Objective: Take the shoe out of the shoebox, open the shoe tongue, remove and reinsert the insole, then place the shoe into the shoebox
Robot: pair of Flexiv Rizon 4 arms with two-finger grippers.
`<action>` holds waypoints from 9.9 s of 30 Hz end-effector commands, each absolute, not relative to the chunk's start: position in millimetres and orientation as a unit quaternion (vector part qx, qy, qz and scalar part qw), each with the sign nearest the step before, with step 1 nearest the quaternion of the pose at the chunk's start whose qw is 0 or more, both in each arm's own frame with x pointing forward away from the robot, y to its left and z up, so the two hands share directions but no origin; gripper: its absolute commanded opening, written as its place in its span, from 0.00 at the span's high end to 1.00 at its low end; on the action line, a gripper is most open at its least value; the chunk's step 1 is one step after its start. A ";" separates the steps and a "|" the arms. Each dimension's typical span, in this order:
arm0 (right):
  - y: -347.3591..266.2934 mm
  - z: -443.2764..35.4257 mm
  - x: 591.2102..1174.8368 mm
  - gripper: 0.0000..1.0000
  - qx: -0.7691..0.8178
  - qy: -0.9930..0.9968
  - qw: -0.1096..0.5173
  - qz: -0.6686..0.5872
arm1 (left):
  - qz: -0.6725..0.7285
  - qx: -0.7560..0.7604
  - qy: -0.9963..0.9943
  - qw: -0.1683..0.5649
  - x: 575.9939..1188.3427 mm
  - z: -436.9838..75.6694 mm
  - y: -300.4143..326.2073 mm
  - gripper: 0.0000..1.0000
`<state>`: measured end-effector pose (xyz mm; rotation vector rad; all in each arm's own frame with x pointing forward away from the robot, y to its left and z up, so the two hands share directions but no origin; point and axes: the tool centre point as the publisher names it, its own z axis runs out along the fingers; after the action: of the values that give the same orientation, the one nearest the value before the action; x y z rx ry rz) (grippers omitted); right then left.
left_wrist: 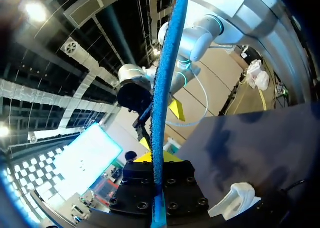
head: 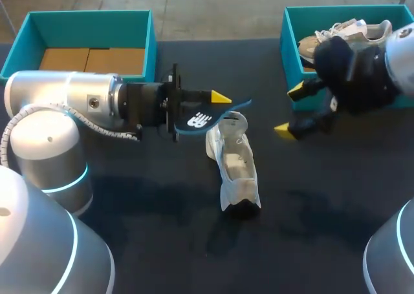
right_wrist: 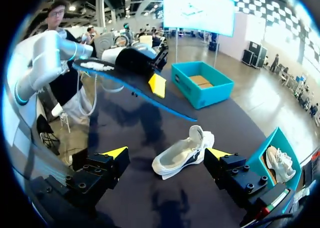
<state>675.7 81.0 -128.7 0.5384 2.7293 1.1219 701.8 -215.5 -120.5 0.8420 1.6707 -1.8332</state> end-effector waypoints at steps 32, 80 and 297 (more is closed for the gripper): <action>60.8 -209.5 712.5 0.00 0.013 0.949 0.062 0.309 | -0.714 0.228 0.632 0.197 682.8 -164.2 -208.7 1.00; 77.9 -279.1 741.2 0.00 -0.013 0.963 0.114 0.242 | -0.720 0.185 0.637 0.204 684.0 -201.1 -212.2 1.00; 80.2 -302.0 732.1 0.00 -0.027 0.965 0.097 0.241 | -0.604 0.197 0.738 0.228 689.9 -315.2 -224.2 1.00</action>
<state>733.0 80.1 -301.2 -0.0805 2.8613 0.7122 695.1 -230.4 -316.2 0.5389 2.0213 -1.6714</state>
